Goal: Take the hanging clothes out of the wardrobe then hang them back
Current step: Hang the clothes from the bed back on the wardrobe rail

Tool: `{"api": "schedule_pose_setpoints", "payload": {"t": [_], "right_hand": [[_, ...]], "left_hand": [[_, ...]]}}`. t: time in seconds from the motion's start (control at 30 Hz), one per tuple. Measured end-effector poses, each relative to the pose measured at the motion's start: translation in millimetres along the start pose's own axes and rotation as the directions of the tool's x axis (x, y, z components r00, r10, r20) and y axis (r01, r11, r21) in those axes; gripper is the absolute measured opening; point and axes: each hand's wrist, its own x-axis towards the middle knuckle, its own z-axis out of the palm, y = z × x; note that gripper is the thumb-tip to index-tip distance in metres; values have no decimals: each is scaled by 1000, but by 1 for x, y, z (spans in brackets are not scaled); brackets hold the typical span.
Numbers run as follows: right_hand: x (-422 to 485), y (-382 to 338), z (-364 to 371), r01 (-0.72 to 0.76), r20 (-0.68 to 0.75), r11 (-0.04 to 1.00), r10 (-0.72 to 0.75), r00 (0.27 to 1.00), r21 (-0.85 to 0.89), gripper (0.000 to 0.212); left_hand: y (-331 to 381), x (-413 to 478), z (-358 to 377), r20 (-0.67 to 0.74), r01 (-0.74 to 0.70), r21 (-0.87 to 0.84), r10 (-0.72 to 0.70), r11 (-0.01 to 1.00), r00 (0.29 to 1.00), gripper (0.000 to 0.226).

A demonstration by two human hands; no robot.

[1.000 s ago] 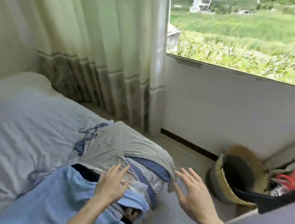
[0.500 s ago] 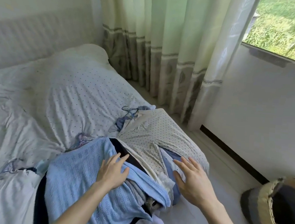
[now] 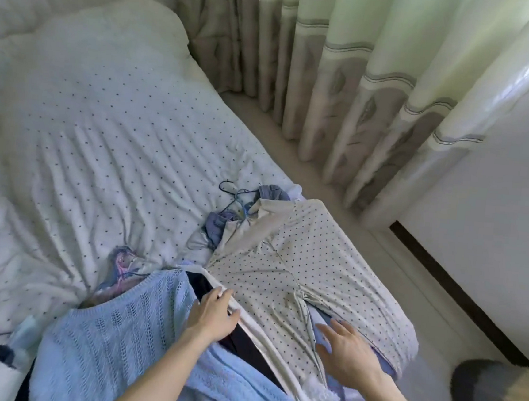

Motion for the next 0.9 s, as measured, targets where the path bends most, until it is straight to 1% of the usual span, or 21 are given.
{"api": "schedule_pose_setpoints", "payload": {"t": [0.07, 0.13, 0.23, 0.3, 0.4, 0.47, 0.53, 0.57, 0.6, 0.63, 0.7, 0.73, 0.77, 0.8, 0.87, 0.9], "right_hand": [[40, -1, -8, -33, 33, 999, 34, 999, -17, 55], [75, -1, -12, -88, 38, 996, 89, 995, -15, 59], [111, 5, -12, -173, 39, 985, 172, 984, 9, 68], [125, 12, -4, -221, 57, 975, 220, 974, 18, 71], [135, 24, 15, -288, 97, 957, 283, 954, 39, 72], [136, 28, 27, -304, 116, 951, 297, 948, 46, 76], [133, 28, 31, -309, 122, 949, 300, 946, 65, 77], [133, 27, 32, -309, 118, 948, 298, 947, 82, 76], [132, 27, 30, -303, 109, 948, 293, 950, 98, 76], [129, 27, 28, -296, 96, 949, 286, 953, 108, 75], [121, 28, 25, -291, 80, 947, 283, 956, 132, 74], [115, 29, 24, -303, 91, 940, 291, 952, 156, 75], [107, 28, 23, -315, 107, 931, 300, 948, 185, 76], [97, 27, 22, -321, 110, 918, 303, 947, 233, 79], [73, 22, 19, -312, 73, 878, 306, 949, 364, 85], [58, 18, 17, -304, 47, 850, 315, 948, 431, 83]], "left_hand": [[-5, 41, -7, 24, 21, -18, -21, 1000, 999, 62], [-14, 83, -13, 14, 49, -52, -48, 997, 999, 65], [-29, 141, -17, -16, 114, -178, -119, 977, 993, 71], [-35, 172, -16, -35, 164, -282, -181, 945, 983, 78], [-42, 204, -9, -6, 205, -411, -227, 888, 974, 91], [-50, 218, -2, 2, 220, -473, -248, 853, 969, 97], [-53, 218, -1, -10, 221, -497, -260, 839, 966, 99], [-53, 215, -3, -23, 219, -489, -264, 844, 964, 97], [-50, 211, -6, -26, 223, -474, -266, 852, 963, 89], [-46, 205, -12, -22, 228, -463, -268, 856, 963, 76], [-38, 192, -20, -50, 179, -445, -224, 878, 973, 36], [-32, 183, -24, -62, 132, -429, -175, 893, 983, 19], [-24, 172, -26, -72, 80, -412, -120, 908, 990, 14], [-16, 159, -26, -87, 21, -403, -61, 915, 994, 16], [2, 132, -25, -129, -92, -381, 46, 920, 991, 19], [13, 117, -25, -156, -150, -368, 98, 918, 983, 20]]}}
